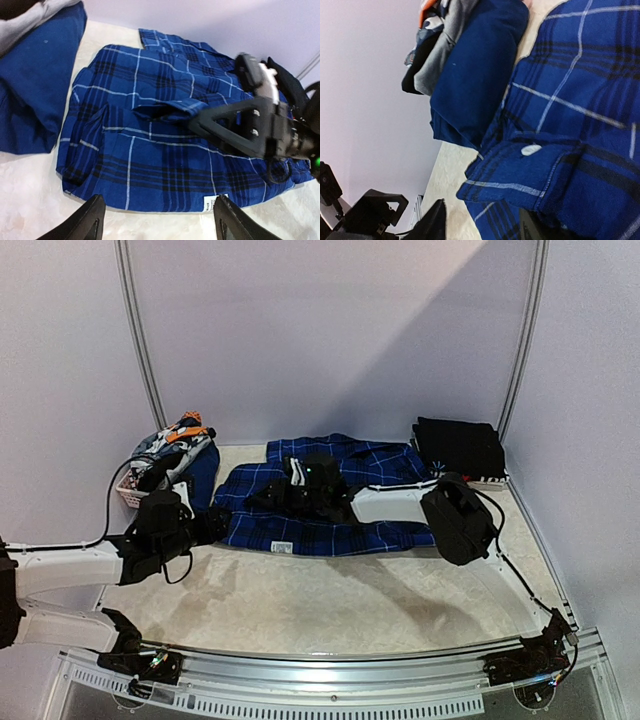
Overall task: Fold and stack the mixed laundry pile
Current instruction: Fold the flattened shirt at the center of the board.
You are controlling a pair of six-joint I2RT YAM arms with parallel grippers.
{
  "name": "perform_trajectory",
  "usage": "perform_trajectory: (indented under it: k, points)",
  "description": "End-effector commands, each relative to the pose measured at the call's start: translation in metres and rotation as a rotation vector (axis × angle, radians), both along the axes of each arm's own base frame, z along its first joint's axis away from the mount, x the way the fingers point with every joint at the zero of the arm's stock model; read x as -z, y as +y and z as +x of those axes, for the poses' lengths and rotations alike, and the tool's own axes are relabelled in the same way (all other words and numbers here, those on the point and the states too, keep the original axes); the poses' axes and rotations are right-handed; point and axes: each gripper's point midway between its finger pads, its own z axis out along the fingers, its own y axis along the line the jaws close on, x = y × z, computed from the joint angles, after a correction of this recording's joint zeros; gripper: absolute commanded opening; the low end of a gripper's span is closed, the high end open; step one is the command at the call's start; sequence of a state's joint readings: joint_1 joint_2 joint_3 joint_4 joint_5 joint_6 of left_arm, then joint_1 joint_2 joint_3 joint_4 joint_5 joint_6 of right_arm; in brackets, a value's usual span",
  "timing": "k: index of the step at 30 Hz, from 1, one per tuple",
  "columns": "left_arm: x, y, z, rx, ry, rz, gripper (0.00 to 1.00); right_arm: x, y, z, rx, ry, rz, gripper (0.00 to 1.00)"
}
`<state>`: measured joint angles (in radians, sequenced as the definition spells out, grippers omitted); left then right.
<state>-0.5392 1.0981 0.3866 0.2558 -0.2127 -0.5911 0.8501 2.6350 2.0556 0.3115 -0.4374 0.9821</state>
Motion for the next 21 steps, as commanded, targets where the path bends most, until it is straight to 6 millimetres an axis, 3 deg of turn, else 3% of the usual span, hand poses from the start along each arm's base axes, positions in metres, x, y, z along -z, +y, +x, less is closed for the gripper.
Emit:
perform_trajectory:
  k: [1,3,4,7,13,14,17,21]
  points:
    - [0.006,0.01,0.006,-0.084,0.065,-0.031,0.76,-0.052,-0.02,-0.018,-0.05,-0.153,-0.087,0.58]
    - [0.005,0.007,0.01,-0.091,0.082,-0.052,0.75,-0.058,-0.034,-0.021,-0.041,-0.19,-0.127,0.67]
    - [0.003,0.004,0.013,-0.091,0.085,-0.068,0.74,-0.069,-0.04,-0.023,-0.035,-0.204,-0.13,0.69]
    - [0.003,-0.007,0.021,-0.078,0.094,-0.113,0.73,-0.076,-0.06,-0.026,-0.033,-0.203,-0.158,0.73]
    - [0.022,-0.032,0.046,-0.049,0.162,-0.124,0.72,-0.078,-0.103,-0.032,0.002,-0.222,-0.236,0.75]
    - [0.025,-0.039,0.051,-0.033,0.17,-0.141,0.72,-0.085,-0.113,-0.03,0.028,-0.235,-0.251,0.75]
    - [0.034,-0.059,0.062,0.002,0.198,-0.19,0.71,-0.08,-0.148,-0.019,0.108,-0.25,-0.315,0.76]
    - [0.044,-0.071,0.07,0.007,0.228,-0.21,0.69,-0.085,-0.188,-0.014,0.187,-0.263,-0.358,0.76]
